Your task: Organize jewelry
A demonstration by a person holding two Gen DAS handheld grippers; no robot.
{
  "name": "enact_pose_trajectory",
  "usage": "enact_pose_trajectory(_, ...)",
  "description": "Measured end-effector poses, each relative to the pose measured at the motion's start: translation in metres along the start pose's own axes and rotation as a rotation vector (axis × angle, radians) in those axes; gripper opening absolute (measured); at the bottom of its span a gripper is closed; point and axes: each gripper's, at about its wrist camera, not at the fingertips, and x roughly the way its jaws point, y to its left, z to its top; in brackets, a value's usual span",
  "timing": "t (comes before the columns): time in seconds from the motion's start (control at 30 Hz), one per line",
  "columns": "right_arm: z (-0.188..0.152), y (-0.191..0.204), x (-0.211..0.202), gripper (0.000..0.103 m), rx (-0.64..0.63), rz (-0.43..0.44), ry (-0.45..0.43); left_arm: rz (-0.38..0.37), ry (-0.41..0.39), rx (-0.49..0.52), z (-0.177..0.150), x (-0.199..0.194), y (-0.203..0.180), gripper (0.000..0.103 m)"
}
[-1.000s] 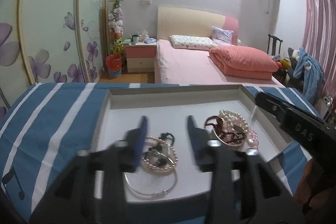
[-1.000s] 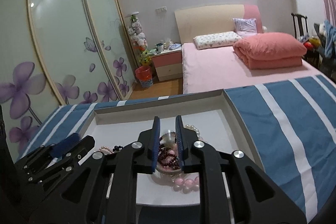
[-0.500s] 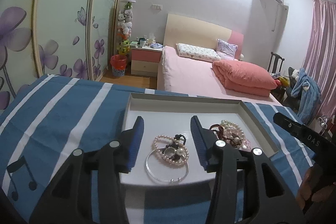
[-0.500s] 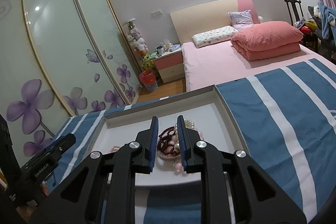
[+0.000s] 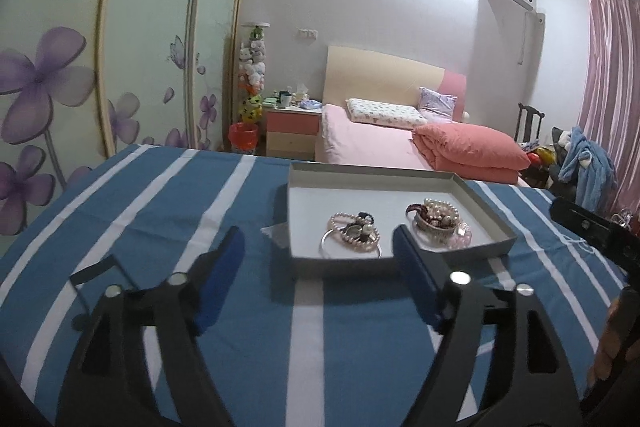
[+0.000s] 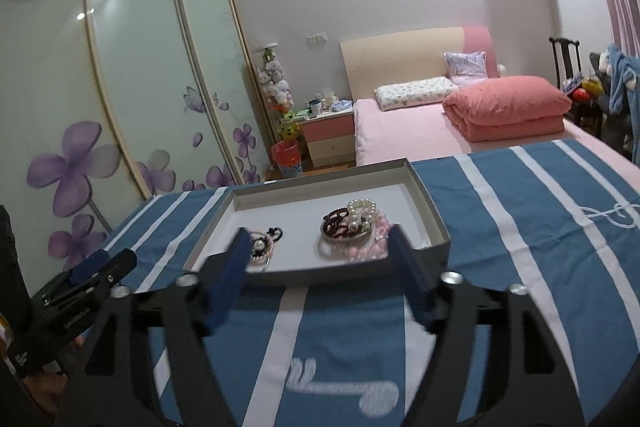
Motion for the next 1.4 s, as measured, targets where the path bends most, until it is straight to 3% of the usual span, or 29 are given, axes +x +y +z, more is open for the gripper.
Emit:
enact_pose_trajectory(0.07,-0.004,0.004,-0.009,0.096,-0.018,-0.013,-0.012,0.007,-0.018,-0.004,0.000,-0.010,-0.001,0.088)
enact_pose_trajectory(0.13,-0.008,0.008,-0.019,0.101,-0.033,-0.028,-0.035,0.019,-0.048,-0.004,0.000,-0.021,-0.001,0.096)
enact_pose_trajectory(0.37,-0.020,0.017,-0.041,0.101,-0.098,-0.123,-0.094,0.038,-0.117,0.080,-0.009,-0.052,-0.017,0.099)
enact_pose_trajectory(0.83,-0.045,0.022,-0.050,0.101,-0.139,-0.108,-0.115,0.026,-0.108,0.080,-0.024,-0.052,-0.020,0.099)
enact_pose_trajectory(1.4,-0.048,0.016,-0.045,0.101,-0.102,-0.117,-0.103,0.035,-0.109,0.068,-0.028,-0.050,-0.015,0.099)
